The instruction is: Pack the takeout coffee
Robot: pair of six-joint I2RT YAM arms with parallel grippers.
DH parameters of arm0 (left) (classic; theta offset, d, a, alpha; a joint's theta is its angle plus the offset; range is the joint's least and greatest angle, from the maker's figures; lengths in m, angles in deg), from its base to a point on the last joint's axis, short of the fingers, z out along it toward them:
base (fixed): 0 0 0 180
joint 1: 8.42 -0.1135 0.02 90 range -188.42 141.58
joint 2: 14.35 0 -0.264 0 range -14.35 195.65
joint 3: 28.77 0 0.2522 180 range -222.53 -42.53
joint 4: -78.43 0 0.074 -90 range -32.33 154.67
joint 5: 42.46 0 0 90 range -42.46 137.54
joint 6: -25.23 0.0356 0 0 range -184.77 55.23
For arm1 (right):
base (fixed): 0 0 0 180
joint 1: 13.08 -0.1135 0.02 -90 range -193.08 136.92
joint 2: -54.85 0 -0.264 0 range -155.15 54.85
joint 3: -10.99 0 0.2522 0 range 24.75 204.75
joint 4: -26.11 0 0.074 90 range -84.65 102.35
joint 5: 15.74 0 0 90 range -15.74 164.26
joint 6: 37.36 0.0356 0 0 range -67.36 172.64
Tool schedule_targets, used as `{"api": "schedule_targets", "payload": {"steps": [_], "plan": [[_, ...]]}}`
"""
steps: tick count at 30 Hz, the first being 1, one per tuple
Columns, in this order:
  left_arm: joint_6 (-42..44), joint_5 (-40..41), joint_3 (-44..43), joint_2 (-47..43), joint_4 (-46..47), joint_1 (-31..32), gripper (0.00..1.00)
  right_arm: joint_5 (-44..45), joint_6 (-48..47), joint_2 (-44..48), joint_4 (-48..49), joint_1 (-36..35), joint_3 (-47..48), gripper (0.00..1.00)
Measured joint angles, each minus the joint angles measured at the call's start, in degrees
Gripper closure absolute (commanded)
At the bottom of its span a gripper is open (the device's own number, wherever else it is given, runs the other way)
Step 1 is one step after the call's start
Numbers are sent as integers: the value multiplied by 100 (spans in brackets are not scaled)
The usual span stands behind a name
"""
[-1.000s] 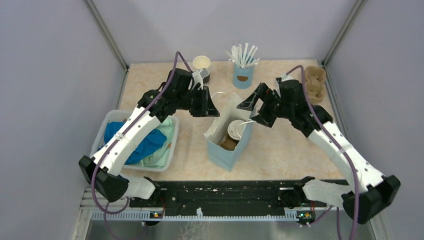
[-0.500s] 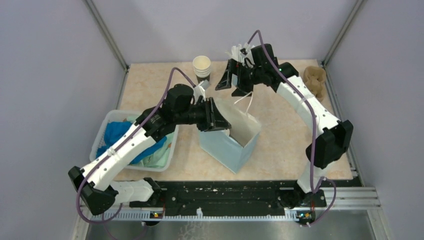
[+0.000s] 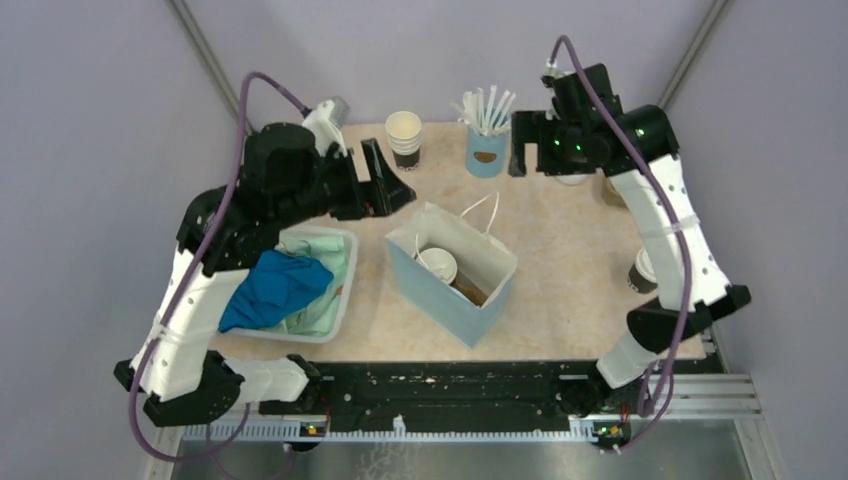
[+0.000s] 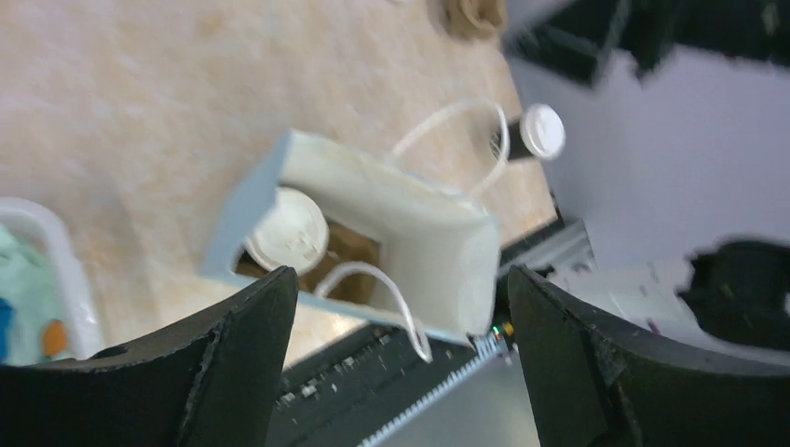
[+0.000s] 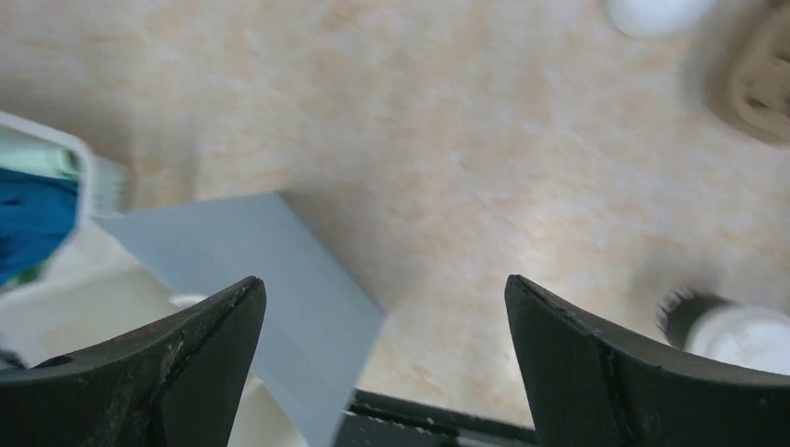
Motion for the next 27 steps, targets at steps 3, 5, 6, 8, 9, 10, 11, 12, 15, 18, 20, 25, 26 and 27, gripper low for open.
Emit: {"api": "schedule_targets", "payload": {"steps": [3,5,6,8,9,10,11,12,15,18,20,25,26,27], "plan": [[494,17,-675,538,-157,-601,11,776,-116,968,-184,57,-1058,1],[813,-98,-708,903,-219,-909,10,1075,-142,1620,-258,225,-1751,1],[953,-166,-699,1099,-234,-992,10,1165,-170,1864,-295,369,-2004,1],[1207,-319,-640,1515,-240,-1043,9,1381,-229,2358,-313,922,-2618,1],[1335,-407,-581,1694,-256,-1073,9,1480,-243,2487,-330,1156,-2828,1],[1438,-483,-542,1801,-297,-1095,9,1554,-267,2632,-286,1482,-3104,1],[1515,-546,-509,1860,-334,-1113,9,1580,-297,2743,-234,1816,-3410,1],[1604,-619,-481,1869,-372,-1134,9,1547,-339,2820,-140,2138,-3709,1],[1775,-763,-479,1751,-415,-1172,9,1276,-396,2909,177,3163,-4581,1],[1969,-879,-479,1491,-420,-1180,8,1060,-426,2822,352,3729,-5084,1],[2107,-953,-472,1303,-435,-1180,8,946,-457,2710,411,3904,-5141,1],[2332,-1119,-111,693,-422,-1180,8,750,-549,2354,525,4131,-5040,2],[2356,-1147,-61,601,-431,-1180,8,660,-566,2245,533,4251,-4966,2],[2367,-1143,-9,518,-428,-1165,8,597,-581,2164,557,4354,-4929,2]]}}
